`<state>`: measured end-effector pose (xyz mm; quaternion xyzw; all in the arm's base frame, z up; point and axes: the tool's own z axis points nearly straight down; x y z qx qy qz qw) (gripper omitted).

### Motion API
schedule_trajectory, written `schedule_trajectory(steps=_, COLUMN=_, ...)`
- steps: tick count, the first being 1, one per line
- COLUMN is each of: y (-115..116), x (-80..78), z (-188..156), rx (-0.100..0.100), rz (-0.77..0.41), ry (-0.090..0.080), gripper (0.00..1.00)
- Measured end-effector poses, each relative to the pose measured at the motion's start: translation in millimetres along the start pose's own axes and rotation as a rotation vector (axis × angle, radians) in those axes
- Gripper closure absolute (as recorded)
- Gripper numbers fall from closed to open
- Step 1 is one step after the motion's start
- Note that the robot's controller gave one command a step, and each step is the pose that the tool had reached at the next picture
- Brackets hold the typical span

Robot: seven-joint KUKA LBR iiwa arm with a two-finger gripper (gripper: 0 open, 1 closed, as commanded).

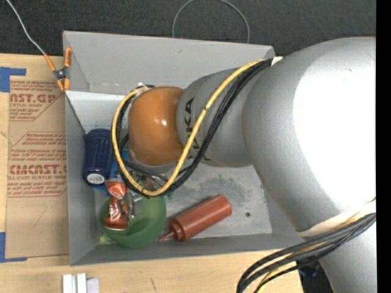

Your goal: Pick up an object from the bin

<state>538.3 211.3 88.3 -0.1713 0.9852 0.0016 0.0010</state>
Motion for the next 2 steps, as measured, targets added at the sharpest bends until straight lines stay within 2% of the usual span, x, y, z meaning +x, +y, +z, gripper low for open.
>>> schedule_trajectory(steps=2, y=0.0, x=0.0, z=0.0, rx=0.000, rz=0.000, ry=0.000, gripper=1.00)
